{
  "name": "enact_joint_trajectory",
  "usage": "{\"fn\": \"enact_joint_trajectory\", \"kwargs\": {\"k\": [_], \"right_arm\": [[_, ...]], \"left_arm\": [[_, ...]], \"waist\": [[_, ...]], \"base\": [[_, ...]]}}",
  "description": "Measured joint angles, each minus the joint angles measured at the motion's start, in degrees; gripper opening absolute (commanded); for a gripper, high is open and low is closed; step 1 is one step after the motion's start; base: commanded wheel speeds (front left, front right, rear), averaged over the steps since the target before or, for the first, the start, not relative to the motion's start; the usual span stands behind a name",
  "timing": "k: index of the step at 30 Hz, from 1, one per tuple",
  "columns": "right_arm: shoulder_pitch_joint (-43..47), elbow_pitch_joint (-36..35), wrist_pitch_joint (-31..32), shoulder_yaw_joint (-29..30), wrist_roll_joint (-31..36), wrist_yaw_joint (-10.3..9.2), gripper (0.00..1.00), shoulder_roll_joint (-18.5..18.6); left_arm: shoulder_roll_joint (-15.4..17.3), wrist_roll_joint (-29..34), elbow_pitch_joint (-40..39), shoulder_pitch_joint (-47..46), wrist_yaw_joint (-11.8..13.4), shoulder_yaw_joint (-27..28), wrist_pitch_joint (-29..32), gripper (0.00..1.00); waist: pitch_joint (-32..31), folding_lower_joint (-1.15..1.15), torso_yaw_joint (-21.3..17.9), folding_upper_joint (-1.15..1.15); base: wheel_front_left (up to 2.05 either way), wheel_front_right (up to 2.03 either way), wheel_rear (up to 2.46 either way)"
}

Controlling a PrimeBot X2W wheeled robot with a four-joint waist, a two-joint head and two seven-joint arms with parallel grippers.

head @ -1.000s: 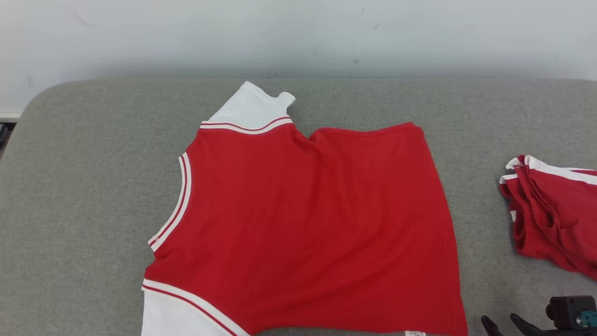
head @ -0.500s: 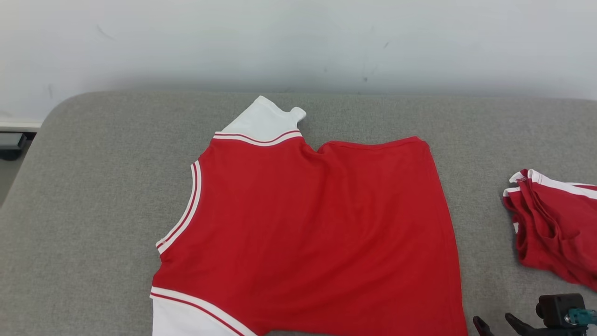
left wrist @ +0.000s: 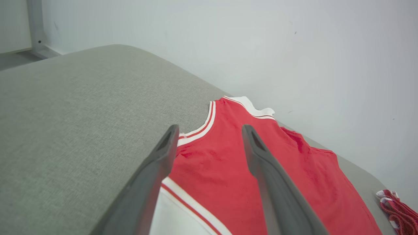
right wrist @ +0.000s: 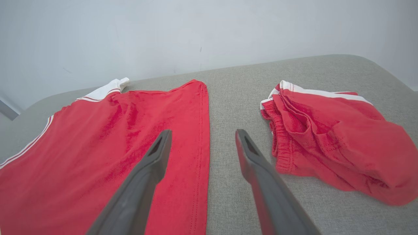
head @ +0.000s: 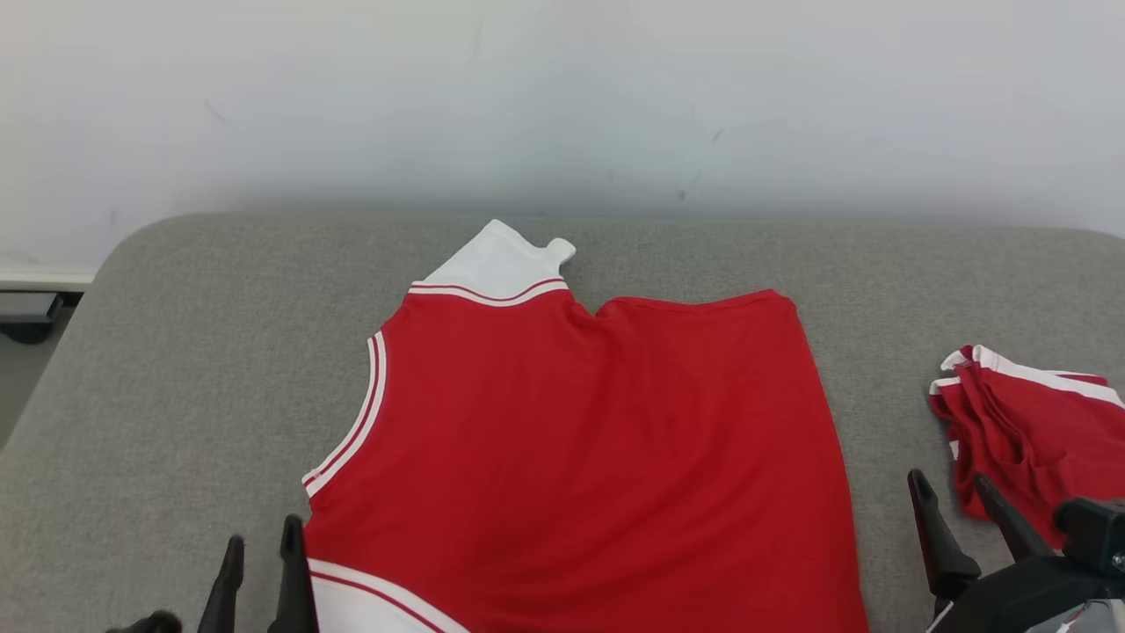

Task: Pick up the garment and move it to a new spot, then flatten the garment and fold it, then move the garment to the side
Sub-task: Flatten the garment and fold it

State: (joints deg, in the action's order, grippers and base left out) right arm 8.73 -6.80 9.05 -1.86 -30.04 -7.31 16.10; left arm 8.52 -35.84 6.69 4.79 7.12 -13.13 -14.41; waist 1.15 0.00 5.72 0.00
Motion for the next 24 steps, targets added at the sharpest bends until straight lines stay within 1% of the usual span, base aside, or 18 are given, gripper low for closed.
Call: {"fn": "enact_joint_trajectory", "kwargs": {"k": [4,6,11,16,24], "right_arm": [[-1.27,-0.03,-3.41,0.34,1.21,0.0,1.0,-2.66],[-1.36,-0.01,-4.8,0.14,1.98,-0.01,1.0,-3.63],[-1.56,0.26,-8.37,-0.03,3.01,-0.01,1.0,-5.52],[-2.27,0.62,-11.67,-0.36,3.64,-0.01,1.0,-6.31],[-2.13,1.48,-14.74,-0.86,3.97,0.0,1.0,-6.73]], "left_arm": [[2.04,4.42,-2.82,-1.57,-0.16,-2.96,-0.01,1.0],[2.94,6.32,-3.74,-1.75,-0.66,-3.9,-0.01,1.0],[4.23,7.6,-4.36,-2.87,-1.54,-4.71,-0.01,1.0],[5.32,9.27,-4.92,-3.29,-2.12,-5.48,-0.01,1.0],[5.61,9.95,-4.66,-3.31,-2.63,-6.67,0.01,1.0]], "waist": [[-0.87,0.0,-0.72,0.0],[-1.21,0.0,-1.29,0.0],[-1.86,0.0,-2.91,0.0],[-2.35,0.0,-4.4,0.0],[-2.48,0.0,-5.8,0.0]], "base": [[0.0,0.0,0.0],[0.0,0.0,0.0],[0.0,0.0,0.0],[0.0,0.0,0.0],[0.0,0.0,0.0]]}}
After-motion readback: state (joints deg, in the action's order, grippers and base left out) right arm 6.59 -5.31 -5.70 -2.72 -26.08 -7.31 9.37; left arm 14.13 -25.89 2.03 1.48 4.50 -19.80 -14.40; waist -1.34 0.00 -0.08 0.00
